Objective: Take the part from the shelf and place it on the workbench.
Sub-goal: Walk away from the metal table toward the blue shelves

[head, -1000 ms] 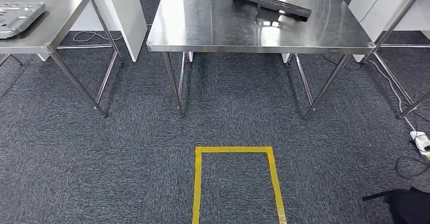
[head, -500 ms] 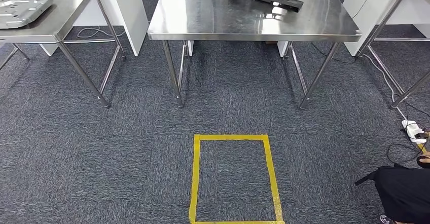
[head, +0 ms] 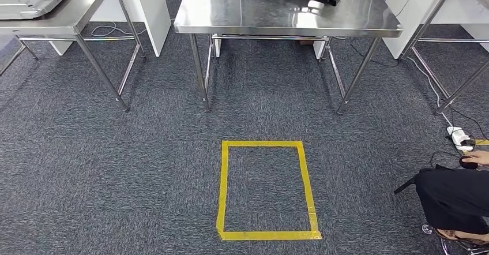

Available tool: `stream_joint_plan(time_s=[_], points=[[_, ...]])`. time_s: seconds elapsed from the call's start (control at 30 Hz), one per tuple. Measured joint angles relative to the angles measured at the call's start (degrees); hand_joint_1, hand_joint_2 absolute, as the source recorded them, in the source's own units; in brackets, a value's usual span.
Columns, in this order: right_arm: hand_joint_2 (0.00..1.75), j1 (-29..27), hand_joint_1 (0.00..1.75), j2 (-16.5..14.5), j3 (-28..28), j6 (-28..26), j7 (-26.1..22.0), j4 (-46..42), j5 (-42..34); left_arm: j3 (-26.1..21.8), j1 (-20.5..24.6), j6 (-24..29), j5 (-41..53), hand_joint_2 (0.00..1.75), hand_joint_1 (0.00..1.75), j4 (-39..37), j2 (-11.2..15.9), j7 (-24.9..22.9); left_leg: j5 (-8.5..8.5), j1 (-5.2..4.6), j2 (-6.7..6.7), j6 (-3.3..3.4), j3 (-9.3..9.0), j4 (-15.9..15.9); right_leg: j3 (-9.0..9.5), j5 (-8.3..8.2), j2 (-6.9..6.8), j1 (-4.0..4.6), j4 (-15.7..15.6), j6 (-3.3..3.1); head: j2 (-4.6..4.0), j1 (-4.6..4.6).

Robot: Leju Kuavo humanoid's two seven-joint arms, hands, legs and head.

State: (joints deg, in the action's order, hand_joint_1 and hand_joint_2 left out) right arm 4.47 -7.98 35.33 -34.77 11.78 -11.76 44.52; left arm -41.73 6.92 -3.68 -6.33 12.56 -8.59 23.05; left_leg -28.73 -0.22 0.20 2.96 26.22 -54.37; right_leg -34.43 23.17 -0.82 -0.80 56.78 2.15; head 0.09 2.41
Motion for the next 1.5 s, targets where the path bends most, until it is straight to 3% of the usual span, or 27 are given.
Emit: stream_joint_plan(time_s=[0.07,0.13,0.17,0.2,0.23,0.27,0.33,0.37,0.4,0.47,0.5,0.57,0.63,0.67,0.7,0.73,0.8,0.87,0.9,1.03,1.23,1.5], points=[[0.00,-0.1,0.00,0.0,0.3,-0.1,0.0,0.0,0.0,0.0,0.1,0.1,0.1,0.00,0.00,0.0,0.0,-0.1,1.62,0.17,0.32,0.76,1.78,0.2,-1.76,4.92,0.26,-0.09,4.9,-0.62,0.00,-0.25],[0.00,-0.1,0.00,0.0,0.4,-0.1,0.0,0.0,0.1,0.0,0.1,0.0,0.2,0.00,0.00,0.0,0.0,-0.2,3.23,0.11,0.44,0.94,3.87,0.1,-3.44,9.84,0.40,-0.11,12.6,-0.79,0.00,-0.61],[0.00,-0.1,0.00,0.0,0.5,-0.1,0.0,0.0,0.2,0.0,0.1,0.0,0.3,0.00,0.00,0.0,-0.1,-0.2,4.07,0.07,0.54,0.88,4.98,0.1,-3.53,10.55,0.44,-0.12,15.5,-0.36,0.00,-0.67],[0.00,-0.1,0.00,0.0,0.6,-0.1,0.0,0.0,0.2,0.0,0.1,0.0,0.3,0.00,0.00,0.0,-0.1,-0.2,4.88,0.05,0.63,0.78,6.07,-0.1,-2.83,9.95,0.45,-0.12,16.9,0.30,0.00,-0.69],[0.00,-0.1,0.00,0.0,0.6,-0.1,0.0,0.0,0.3,0.0,0.1,0.0,0.3,0.00,0.00,0.0,-0.1,-0.1,5.68,0.04,0.70,0.63,7.13,-0.2,-1.03,8.53,0.46,-0.12,16.0,0.95,0.00,-0.71],[0.00,-0.1,0.00,0.1,0.7,-0.1,0.0,0.0,0.4,0.0,0.1,0.0,0.3,0.00,0.00,0.0,-0.1,-0.1,6.46,0.03,0.70,0.43,8.12,-0.5,1.75,7.26,0.46,-0.12,13.1,1.32,0.00,-0.72],[0.00,0.1,0.00,0.1,0.7,-0.1,0.0,0.0,0.5,0.0,0.1,0.0,0.3,0.00,0.00,0.0,-0.1,-0.1,7.82,-0.17,0.68,-0.08,9.71,-1.1,9.03,7.33,0.51,0.03,3.4,0.94,0.00,-0.75],[0.00,0.3,0.00,0.2,0.7,-0.1,0.0,0.0,0.6,0.0,0.1,0.1,0.3,0.00,0.00,0.0,-0.1,-0.1,8.48,-0.23,0.69,-0.36,10.24,-1.4,11.38,8.20,0.53,0.13,-0.4,0.46,0.00,-0.67],[0.00,0.3,0.00,0.2,0.7,-0.2,0.0,0.0,0.6,0.0,0.1,0.1,0.3,0.00,0.00,0.0,-0.1,-0.1,9.10,-0.25,0.74,-0.67,10.58,-1.5,12.64,8.92,0.54,0.30,-2.8,-0.01,0.00,-0.60],[0.00,0.2,0.00,0.2,0.8,-0.2,0.0,0.0,0.6,0.0,0.0,0.1,0.3,0.00,0.00,0.0,-0.1,-0.1,10.03,0.03,0.69,-1.41,11.14,-1.4,11.79,8.51,0.42,0.31,-3.3,-0.95,0.00,-0.49],[0.00,0.2,0.00,0.2,0.8,-0.2,0.0,0.0,0.5,0.0,-0.1,0.2,0.3,0.00,0.00,0.0,0.0,-0.1,9.08,0.20,0.53,-1.81,11.56,-1.9,11.13,7.88,0.31,0.25,-3.2,-1.52,0.00,-0.46],[0.00,0.2,0.00,0.2,1.0,-0.2,0.0,0.1,0.5,0.0,-0.1,0.5,0.4,0.00,0.00,0.0,0.0,-0.2,3.95,0.51,0.21,-2.60,12.87,-5.8,9.54,6.52,0.12,0.06,-3.2,-2.46,-0.01,-0.19],[0.00,0.0,0.00,0.2,1.3,-0.2,0.0,0.1,0.4,0.0,-0.1,1.1,0.6,0.00,0.00,0.0,-0.1,-0.2,-1.52,0.69,0.17,-3.25,14.32,-13.3,7.82,5.23,0.06,0.12,-3.1,-2.77,-0.01,0.07],[0.00,0.0,0.00,0.2,1.5,-0.2,0.0,0.1,0.4,0.1,-0.1,1.4,0.7,0.00,0.00,0.0,-0.1,-0.3,-2.28,0.78,0.17,-3.44,14.68,-16.6,6.95,4.54,0.02,0.14,-3.1,-2.73,-0.01,0.09],[0.00,-0.1,0.00,0.1,1.6,-0.3,0.0,0.1,0.4,0.1,-0.1,1.8,0.8,0.00,0.00,0.0,-0.1,-0.4,-1.66,0.86,0.17,-3.51,14.41,-18.6,6.22,3.91,-0.02,0.14,-3.0,-2.62,0.00,0.11],[0.00,-0.1,0.00,0.2,1.7,-0.3,0.0,0.1,0.4,0.1,-0.1,2.0,0.9,0.00,0.00,0.0,0.0,-0.6,-0.11,0.92,0.17,-3.49,13.14,-18.6,5.52,3.34,-0.02,0.12,-2.8,-2.45,0.00,0.14],[0.00,-0.2,0.00,0.2,1.9,-0.3,-0.1,0.1,0.4,0.0,0.1,2.2,0.9,0.00,0.00,0.0,0.0,-0.9,2.18,0.98,0.13,-3.17,7.53,-12.3,4.53,2.53,0.01,0.11,-2.4,-1.99,0.00,0.17],[0.00,-0.1,0.00,0.1,2.1,-0.3,-0.2,0.1,0.5,0.0,0.3,2.2,0.9,0.00,0.00,0.0,0.0,-1.1,1.24,0.82,-0.03,-2.55,1.86,-4.1,3.85,1.93,-0.04,0.30,-2.0,-1.35,-0.01,0.16],[0.00,-0.1,0.00,0.1,2.1,-0.3,-0.2,0.1,0.6,0.0,0.4,2.2,0.8,0.00,0.00,0.0,0.0,-1.2,0.36,0.77,-0.09,-2.26,0.46,-1.6,3.48,1.81,-0.10,0.47,-1.8,-1.19,-0.01,0.20],[0.00,0.0,0.00,0.2,2.2,-0.3,-0.4,0.1,0.7,0.0,0.4,2.2,0.5,0.00,0.00,0.0,-0.1,-1.3,0.09,0.26,-0.02,-1.42,0.56,-0.2,2.33,1.42,-0.13,0.62,-1.7,-1.97,0.00,-0.18],[0.00,-0.1,0.00,0.2,2.3,-0.3,-0.4,0.1,0.7,0.0,0.4,2.2,0.5,0.00,0.00,0.0,0.0,-1.3,0.95,-0.67,0.12,-0.21,1.27,-0.4,2.33,-0.11,-0.06,-0.18,-1.9,-0.59,-0.01,-0.25],[0.00,-0.1,0.00,0.2,2.8,-0.3,-1.1,0.1,-0.2,0.0,0.4,2.2,0.5,0.00,0.00,0.0,0.0,-1.3,1.03,-0.81,0.23,-0.11,1.39,-0.4,2.24,-0.26,-0.04,-0.33,-1.9,-0.37,0.00,-0.23]])
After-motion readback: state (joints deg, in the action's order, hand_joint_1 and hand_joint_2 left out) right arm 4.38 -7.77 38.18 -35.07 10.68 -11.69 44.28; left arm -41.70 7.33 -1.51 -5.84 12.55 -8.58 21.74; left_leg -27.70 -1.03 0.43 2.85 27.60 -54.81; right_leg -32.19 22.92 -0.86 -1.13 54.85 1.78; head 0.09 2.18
